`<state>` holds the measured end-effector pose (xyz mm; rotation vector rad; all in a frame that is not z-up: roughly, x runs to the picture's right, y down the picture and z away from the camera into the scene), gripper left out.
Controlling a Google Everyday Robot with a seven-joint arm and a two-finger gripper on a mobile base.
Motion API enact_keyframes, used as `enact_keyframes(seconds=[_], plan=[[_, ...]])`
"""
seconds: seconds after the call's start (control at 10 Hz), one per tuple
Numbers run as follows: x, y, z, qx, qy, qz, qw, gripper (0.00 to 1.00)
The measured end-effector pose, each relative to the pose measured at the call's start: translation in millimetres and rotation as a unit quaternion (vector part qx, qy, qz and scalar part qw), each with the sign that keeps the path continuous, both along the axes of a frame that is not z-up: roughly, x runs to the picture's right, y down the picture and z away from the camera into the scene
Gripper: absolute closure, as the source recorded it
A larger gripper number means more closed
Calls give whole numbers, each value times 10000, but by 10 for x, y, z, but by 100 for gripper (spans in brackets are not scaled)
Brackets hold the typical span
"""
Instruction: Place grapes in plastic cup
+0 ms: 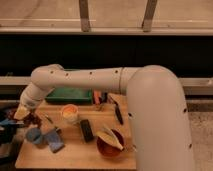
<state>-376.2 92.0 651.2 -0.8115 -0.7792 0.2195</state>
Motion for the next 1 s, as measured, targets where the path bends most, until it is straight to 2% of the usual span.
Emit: enact_keyframes(seconds=[0.4, 0.7, 1.0], plan=[[-299, 225, -250, -2, -328, -102, 9994, 100], [-374, 368, -248, -170, -421, -125, 9989, 100], [-279, 430, -188, -266, -316, -21, 9991, 100]])
